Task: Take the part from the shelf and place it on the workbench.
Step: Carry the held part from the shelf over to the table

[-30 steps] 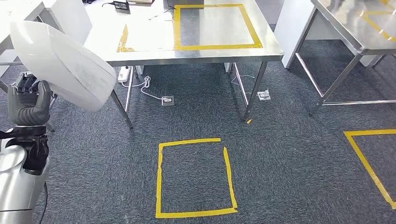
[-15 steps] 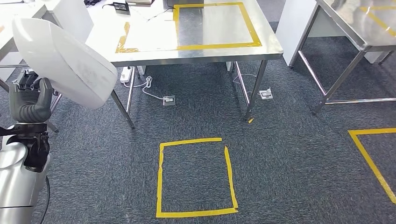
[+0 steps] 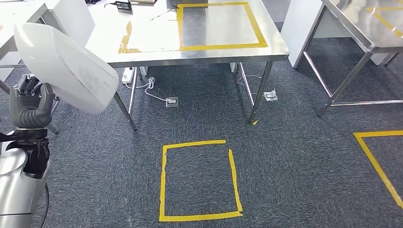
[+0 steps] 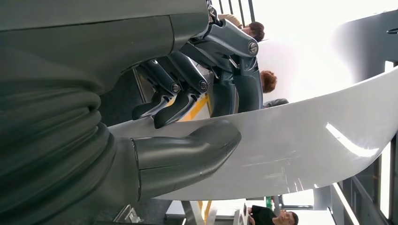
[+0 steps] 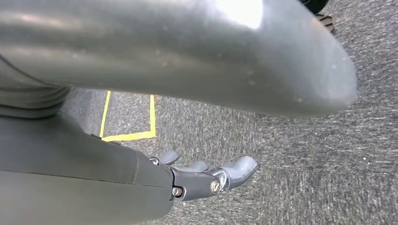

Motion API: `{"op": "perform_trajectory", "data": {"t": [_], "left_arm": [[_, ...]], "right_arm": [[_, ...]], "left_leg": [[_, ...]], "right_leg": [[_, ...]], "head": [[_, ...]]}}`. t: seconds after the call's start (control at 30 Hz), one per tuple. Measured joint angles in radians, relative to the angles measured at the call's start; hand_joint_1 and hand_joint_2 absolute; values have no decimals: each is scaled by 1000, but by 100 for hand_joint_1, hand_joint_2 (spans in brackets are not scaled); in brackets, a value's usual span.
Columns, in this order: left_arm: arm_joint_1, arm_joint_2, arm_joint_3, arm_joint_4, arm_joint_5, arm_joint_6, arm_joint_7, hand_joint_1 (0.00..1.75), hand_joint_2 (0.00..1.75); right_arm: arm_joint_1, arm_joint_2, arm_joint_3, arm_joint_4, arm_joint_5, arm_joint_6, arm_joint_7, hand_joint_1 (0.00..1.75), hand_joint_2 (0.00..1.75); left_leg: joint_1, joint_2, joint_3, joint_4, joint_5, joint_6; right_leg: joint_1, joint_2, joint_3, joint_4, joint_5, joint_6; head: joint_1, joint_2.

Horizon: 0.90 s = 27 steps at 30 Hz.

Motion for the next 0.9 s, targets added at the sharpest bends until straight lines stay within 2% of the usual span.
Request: {"op": "perform_trajectory", "data": {"t": [0.13,0.2,0.23,0.3,0.33,0.37,0.4,0.5,0.53,0.57,0.63,0.7,0.77,0.83,0.87,0.9], "left_arm": [[21,16,1,-20,0,0,-1,175,175],[24,21,2,-30,0,0,-1,175,175],[25,22,2,-33,0,0,-2,175,175],[30,23,3,-36,0,1,-1,175,175],[34,22,3,-36,0,1,-1,175,175],[38,22,3,-36,0,1,-1,175,175],[41,22,3,-36,0,1,-1,175,175],[44,23,3,-38,0,2,-1,175,175],[44,24,3,-40,0,2,-1,175,175],[45,24,3,-42,0,3,-1,175,175],[48,27,4,-45,0,4,-2,175,175],[55,31,5,-51,0,5,-2,175,175],[62,33,6,-58,1,8,-2,175,175],[73,33,6,-63,0,10,-2,175,175],[81,32,6,-66,0,12,-1,175,175],[87,32,6,-69,-1,14,-1,175,175]], "right_arm": [[1,0,0,0,4,5,2,0,0],[2,-3,0,0,6,7,2,0,0],[2,-4,0,0,6,8,2,0,0],[4,-5,0,0,6,10,2,0,0],[5,-6,0,0,7,10,3,0,0],[6,-6,0,0,7,10,3,0,0],[7,-7,0,0,7,10,3,0,0],[7,-10,0,0,7,10,2,0,0],[6,-11,0,0,7,10,1,0,0],[6,-11,0,0,7,10,0,0,0],[6,-11,0,0,8,10,0,0,0],[7,-11,0,0,9,10,0,0,0],[8,-12,0,0,10,9,1,0,0],[9,-12,0,0,10,8,3,0,0],[10,-12,0,0,10,7,4,0,0],[10,-12,0,0,9,6,5,0,0]], "left_leg": [[0,0,2,-4,0,11],[8,1,11,-19,8,19],[12,2,15,-26,11,22],[12,3,16,-27,11,25],[12,3,15,-26,10,25],[13,3,14,-24,9,24],[14,2,14,-22,8,22],[18,-3,12,-5,-3,5],[18,-5,10,-1,-7,-3],[16,-6,9,1,-9,-10],[17,-9,11,-3,-8,-24],[19,0,4,13,-19,-34],[19,15,-37,97,-62,-41],[20,22,-101,220,-109,-44],[20,23,-122,256,-112,-44],[20,23,-127,257,-97,-42]], "right_leg": [[-1,-1,4,-4,0,10],[2,-2,-3,18,-18,15],[3,-2,-19,55,-42,17],[1,-2,-78,177,-105,20],[0,-2,-105,232,-125,22],[-1,-2,-119,258,-128,24],[-3,-2,-113,246,-112,25],[-7,1,-21,67,-29,26],[-7,2,0,26,-17,21],[-4,4,7,9,-16,14],[-2,2,7,11,-15,-3],[-4,-1,13,6,-12,-17],[-6,-4,18,3,-12,-27],[-5,-7,20,3,-15,-31],[-4,-8,22,3,-17,-32],[-3,-8,24,3,-19,-32]], "head": [[0,0],[1,0],[2,0],[3,0],[3,0],[3,0],[3,0],[3,0],[3,0],[3,0],[2,0],[0,0],[-3,0],[-4,0],[-4,0],[-4,0]]}}
